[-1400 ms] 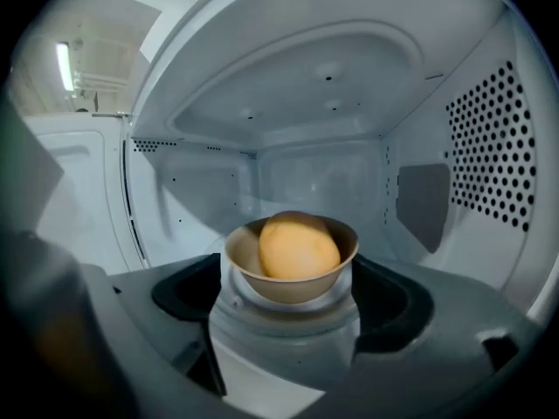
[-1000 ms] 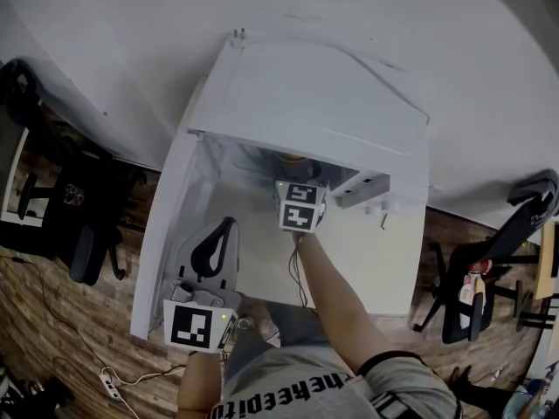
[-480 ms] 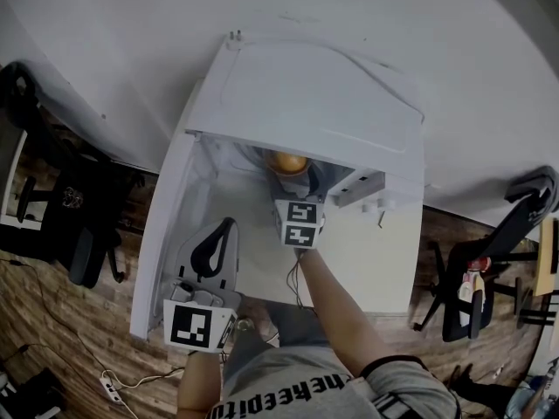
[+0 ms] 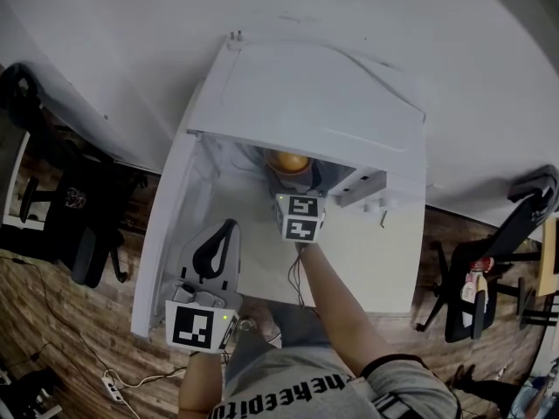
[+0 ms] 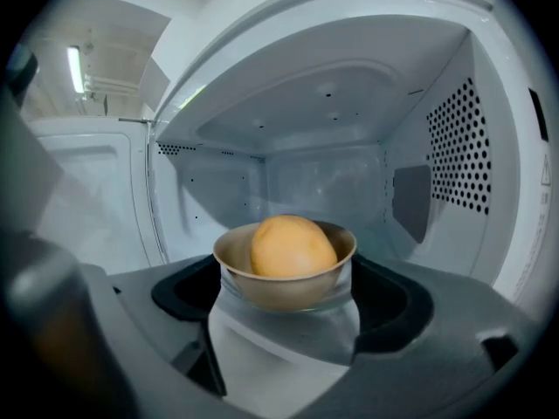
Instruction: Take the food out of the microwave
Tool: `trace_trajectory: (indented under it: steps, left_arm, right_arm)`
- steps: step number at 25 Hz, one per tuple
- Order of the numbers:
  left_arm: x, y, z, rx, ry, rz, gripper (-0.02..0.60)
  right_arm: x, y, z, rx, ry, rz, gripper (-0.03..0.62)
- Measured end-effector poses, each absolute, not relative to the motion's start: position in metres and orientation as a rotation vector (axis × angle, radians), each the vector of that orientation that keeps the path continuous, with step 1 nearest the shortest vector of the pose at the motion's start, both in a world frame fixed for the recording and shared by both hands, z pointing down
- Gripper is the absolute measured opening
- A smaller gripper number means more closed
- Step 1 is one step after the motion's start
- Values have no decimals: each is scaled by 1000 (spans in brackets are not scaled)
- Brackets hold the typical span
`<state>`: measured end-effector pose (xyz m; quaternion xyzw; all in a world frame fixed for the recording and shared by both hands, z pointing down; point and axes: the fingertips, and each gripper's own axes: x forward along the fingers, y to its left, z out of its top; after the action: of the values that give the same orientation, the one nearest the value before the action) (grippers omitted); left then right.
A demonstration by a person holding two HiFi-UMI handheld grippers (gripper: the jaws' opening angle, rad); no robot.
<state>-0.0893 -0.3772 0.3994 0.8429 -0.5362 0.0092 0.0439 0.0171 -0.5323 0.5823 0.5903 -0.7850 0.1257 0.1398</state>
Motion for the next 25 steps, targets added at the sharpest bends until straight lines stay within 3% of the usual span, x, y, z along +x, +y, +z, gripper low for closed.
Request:
trace_trajectory:
  steps: [25]
  left_arm:
    - [-82, -354, 387, 2628, -1602, 11, 9]
  right_arm:
    - [11, -474, 536, 1654, -2493, 302, 423]
